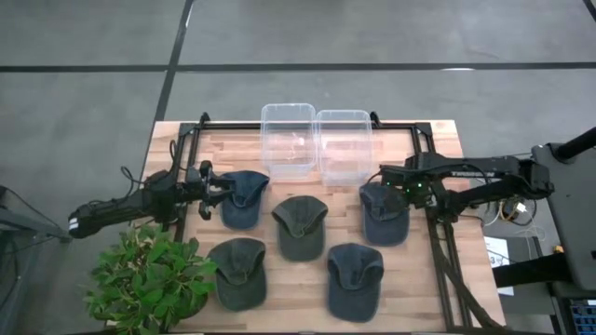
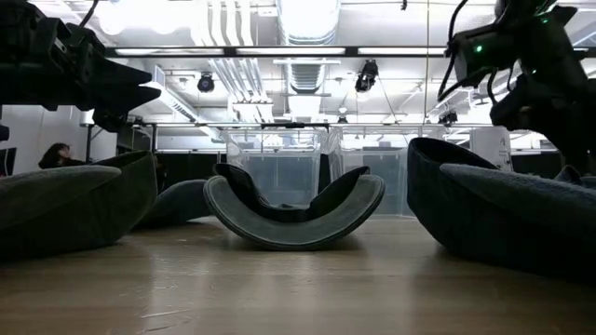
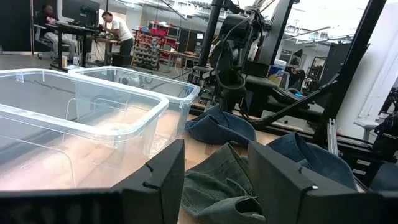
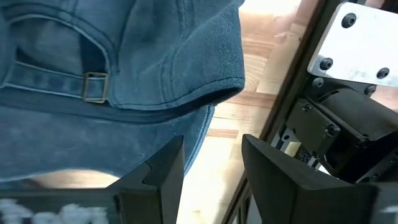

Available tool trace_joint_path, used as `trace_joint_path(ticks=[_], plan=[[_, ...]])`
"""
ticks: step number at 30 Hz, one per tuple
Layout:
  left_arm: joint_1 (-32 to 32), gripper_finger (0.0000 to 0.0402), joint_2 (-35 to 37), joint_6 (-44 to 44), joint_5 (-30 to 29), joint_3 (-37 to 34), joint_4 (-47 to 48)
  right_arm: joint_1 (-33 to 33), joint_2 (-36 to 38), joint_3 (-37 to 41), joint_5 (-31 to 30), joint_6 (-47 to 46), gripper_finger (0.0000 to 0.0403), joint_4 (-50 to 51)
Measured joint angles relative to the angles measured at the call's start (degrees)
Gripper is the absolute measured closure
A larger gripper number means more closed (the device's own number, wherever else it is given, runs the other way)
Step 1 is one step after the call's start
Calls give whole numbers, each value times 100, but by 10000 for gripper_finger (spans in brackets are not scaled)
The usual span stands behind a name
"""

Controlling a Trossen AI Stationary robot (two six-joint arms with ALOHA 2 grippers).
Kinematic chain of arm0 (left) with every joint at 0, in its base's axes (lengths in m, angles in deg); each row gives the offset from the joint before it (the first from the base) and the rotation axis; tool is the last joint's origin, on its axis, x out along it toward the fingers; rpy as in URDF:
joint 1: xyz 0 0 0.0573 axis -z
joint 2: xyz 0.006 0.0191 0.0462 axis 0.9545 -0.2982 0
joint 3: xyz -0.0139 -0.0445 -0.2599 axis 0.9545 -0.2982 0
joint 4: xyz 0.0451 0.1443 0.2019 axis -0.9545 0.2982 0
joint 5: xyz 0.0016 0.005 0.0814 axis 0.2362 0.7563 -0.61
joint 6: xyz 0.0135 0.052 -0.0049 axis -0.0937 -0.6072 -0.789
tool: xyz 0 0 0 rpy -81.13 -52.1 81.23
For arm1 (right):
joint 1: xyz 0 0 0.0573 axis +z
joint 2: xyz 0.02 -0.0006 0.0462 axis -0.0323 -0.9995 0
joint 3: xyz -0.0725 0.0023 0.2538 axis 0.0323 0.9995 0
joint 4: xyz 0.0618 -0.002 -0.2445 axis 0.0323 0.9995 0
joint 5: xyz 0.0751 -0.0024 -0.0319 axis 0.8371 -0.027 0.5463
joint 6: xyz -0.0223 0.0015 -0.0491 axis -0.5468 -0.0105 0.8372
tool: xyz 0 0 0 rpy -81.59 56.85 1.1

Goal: Pick & Place hat
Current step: Put the top right blue cap into the right transparent bin

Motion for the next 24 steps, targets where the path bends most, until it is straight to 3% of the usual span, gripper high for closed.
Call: trace_joint_path(ticks=[20,24], plan=[[2,232,1,9,0,0,0,0,-948,-26,172,70,248,-83],[0,232,1,9,0,0,0,8,-919,63,382,78,248,-1047]])
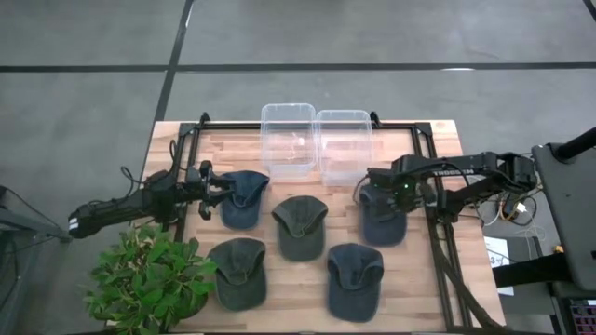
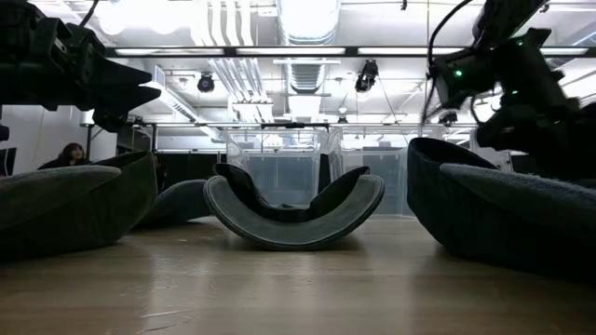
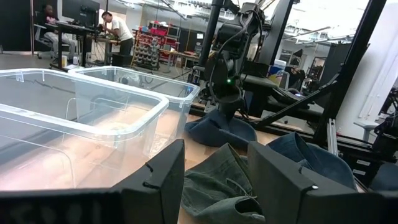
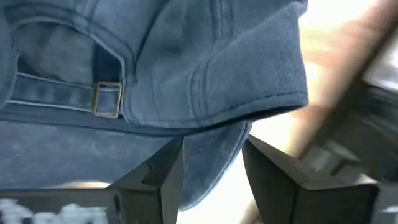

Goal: Pick & Place hat
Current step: Put the top right blue cap into the right transparent bin

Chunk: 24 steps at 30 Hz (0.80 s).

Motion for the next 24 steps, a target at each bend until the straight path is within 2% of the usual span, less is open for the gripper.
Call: trace_joint_path(ticks=[4,15,19,24], plan=[[0,232,1,2,0,0,0,60,-25,113,34,-72,248,-794],[0,232,-1,2,-1,0,0,304,-109,136,-102,-48,256,-778],[0,232,-1,2,-1,0,0,351,-131,169,-154,-63,287,-778],[1,232,-1,2,0,0,0,359,-57,210,-375,32,362,-714]])
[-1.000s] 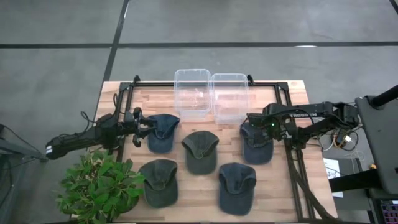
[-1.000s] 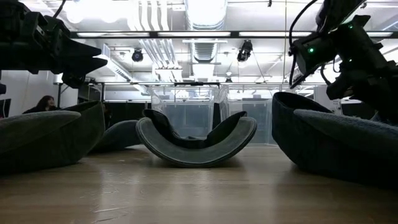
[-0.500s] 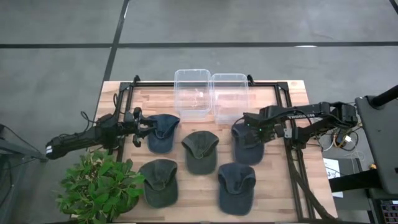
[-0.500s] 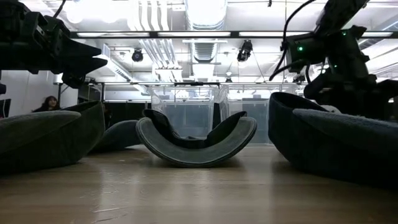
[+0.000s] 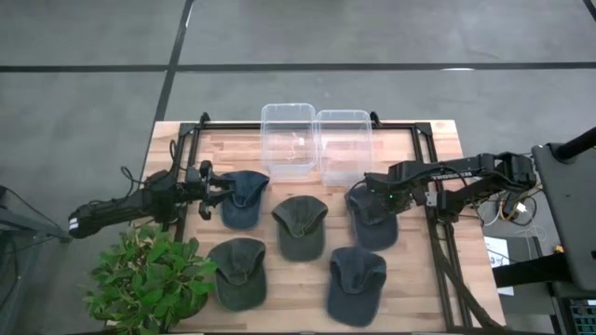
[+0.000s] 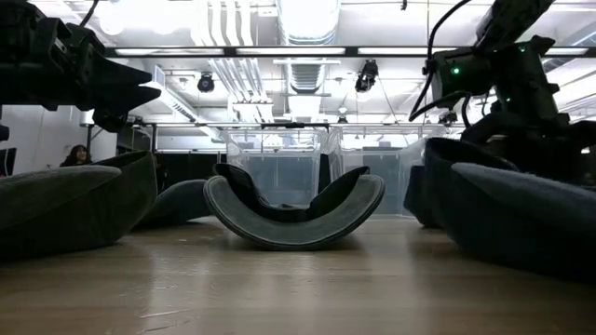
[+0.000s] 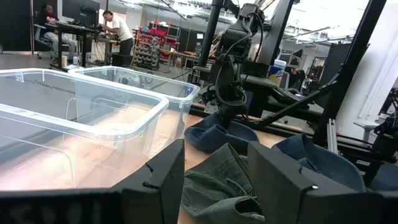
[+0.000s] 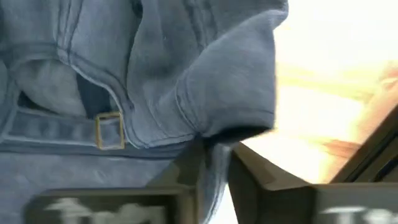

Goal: Pick & Place hat
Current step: Put the top right blue cap into the right transparent bin

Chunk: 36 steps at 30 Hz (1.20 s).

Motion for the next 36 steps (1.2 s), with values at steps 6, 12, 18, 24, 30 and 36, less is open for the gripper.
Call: trace_joint_path(ticks=[6,12,18,24,30,36], plan=[[0,232,1,-11,-1,0,0,24,432,-102,-525,-113,387,678],[1,232,0,-13,0,0,-2,33,1478,-500,-626,-578,389,1358],[1,232,0,-17,0,0,-4,118,2344,-1520,-469,-756,390,2475],[-1,232,0,-20,-1,0,-4,122,2534,-2908,191,58,390,3071],[-1,232,0,-20,-1,0,-4,122,2540,-4023,467,1623,390,2126],[1,232,0,-17,0,0,-4,122,2563,-4630,830,3082,390,466]])
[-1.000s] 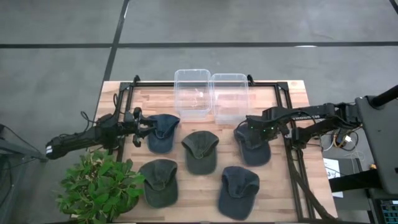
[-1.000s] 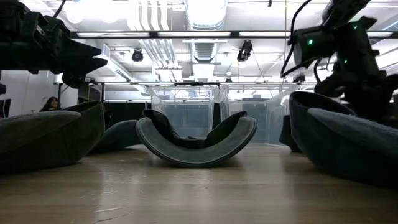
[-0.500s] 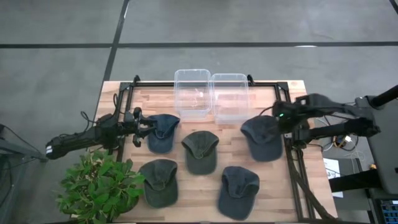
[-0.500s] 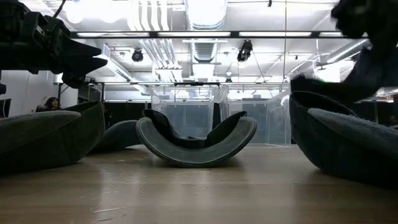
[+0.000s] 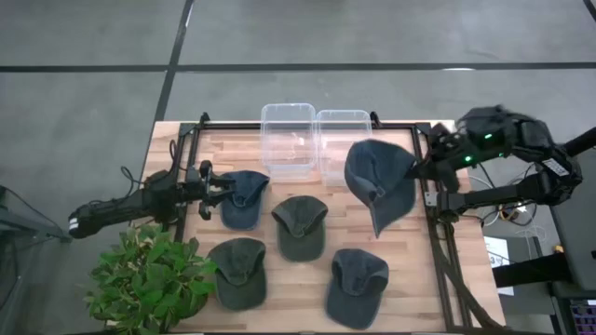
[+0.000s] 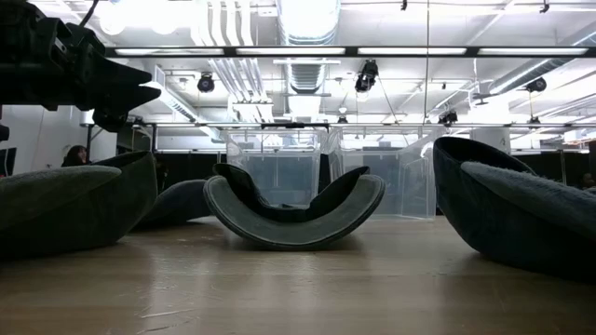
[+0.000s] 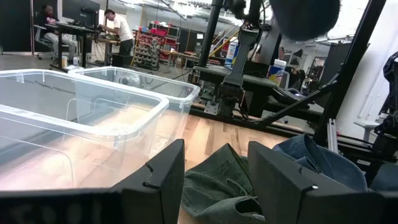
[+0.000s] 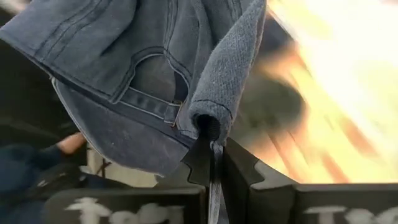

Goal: Pick & Place hat
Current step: Put the top right blue cap into the right transparent bin

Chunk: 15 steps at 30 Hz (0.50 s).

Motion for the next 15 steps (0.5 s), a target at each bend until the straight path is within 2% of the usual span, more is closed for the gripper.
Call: trace_joint_path(ticks=[6,11,15], plan=[[0,232,2,13,0,0,0,0,30,-67,1125,1255,390,-1742],[-2,232,0,15,-2,0,0,0,-25,-14,1998,1738,390,-2602],[0,232,0,17,0,0,0,0,-118,84,2400,1908,390,-3095]])
